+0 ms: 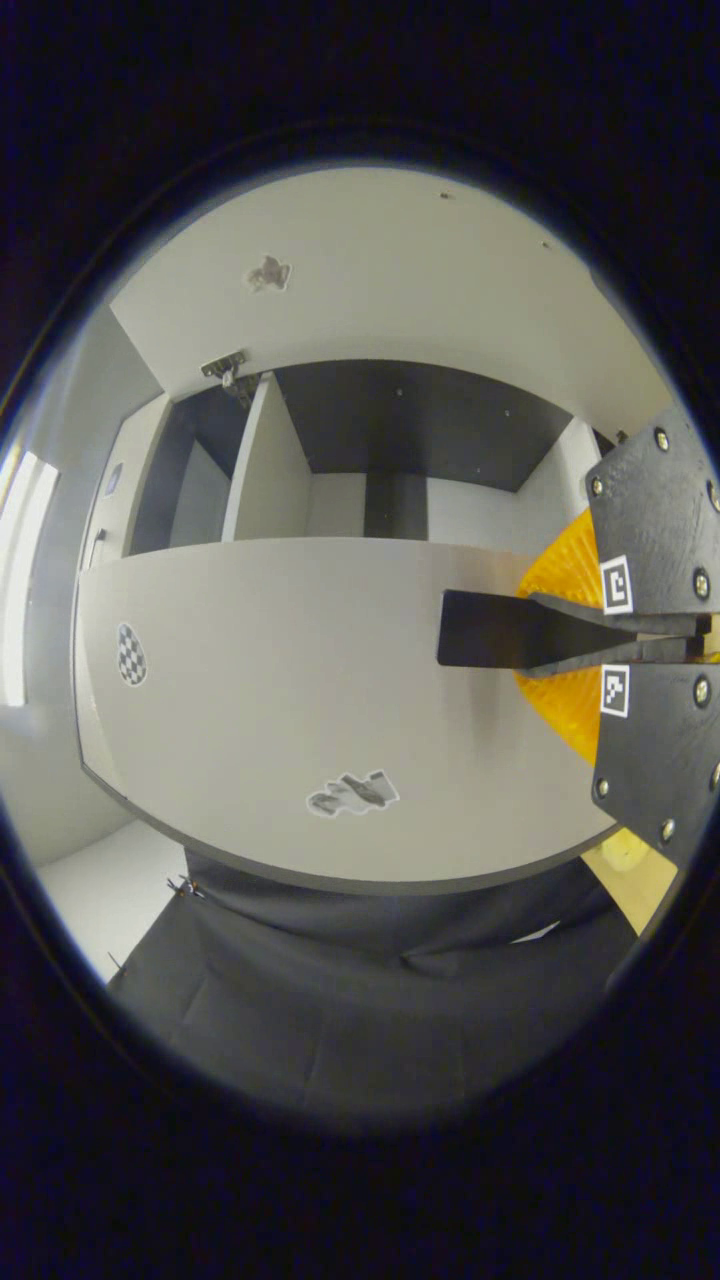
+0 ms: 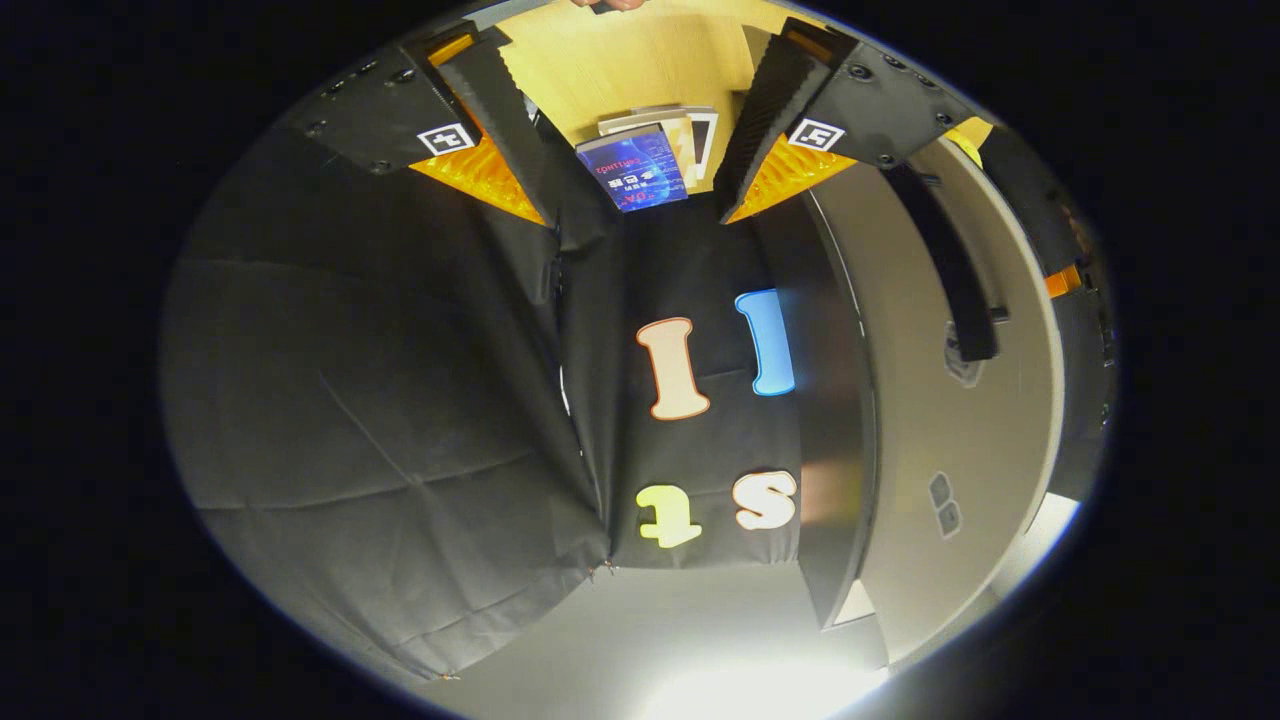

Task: Open the right door of the double-door shoe cabinet with the right hand, and open the left door with the left hand.

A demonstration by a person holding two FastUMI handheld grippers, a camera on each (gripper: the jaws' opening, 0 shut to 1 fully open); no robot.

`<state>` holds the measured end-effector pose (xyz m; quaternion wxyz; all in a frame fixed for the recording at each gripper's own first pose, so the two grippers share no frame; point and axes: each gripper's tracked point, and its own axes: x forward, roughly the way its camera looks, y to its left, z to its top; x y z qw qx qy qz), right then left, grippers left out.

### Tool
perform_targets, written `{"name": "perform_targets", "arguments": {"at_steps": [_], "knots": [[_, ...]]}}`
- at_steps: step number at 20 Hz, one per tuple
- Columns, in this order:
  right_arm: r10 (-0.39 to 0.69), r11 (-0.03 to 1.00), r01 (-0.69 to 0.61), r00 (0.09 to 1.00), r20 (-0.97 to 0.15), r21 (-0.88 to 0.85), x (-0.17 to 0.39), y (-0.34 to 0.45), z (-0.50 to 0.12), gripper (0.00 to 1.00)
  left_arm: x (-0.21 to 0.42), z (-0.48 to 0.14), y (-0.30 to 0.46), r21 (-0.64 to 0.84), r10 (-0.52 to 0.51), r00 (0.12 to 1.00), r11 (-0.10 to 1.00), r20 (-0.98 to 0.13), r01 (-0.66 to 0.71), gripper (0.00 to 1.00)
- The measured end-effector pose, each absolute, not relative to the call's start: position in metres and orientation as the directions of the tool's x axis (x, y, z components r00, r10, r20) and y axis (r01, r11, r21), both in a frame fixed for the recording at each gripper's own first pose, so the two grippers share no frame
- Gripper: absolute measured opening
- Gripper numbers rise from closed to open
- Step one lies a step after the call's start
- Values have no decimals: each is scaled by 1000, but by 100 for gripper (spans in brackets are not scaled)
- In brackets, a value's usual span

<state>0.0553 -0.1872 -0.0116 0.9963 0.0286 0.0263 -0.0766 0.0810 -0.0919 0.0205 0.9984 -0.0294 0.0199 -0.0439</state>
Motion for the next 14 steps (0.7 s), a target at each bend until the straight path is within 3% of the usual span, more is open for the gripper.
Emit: {"name": "perform_targets", "arguments": {"at_steps": [14], "knots": [[-160, 987, 161, 985, -61, 5, 0, -117, -13, 98, 43, 31, -65, -81, -167, 985, 982, 35, 169, 4]]}}
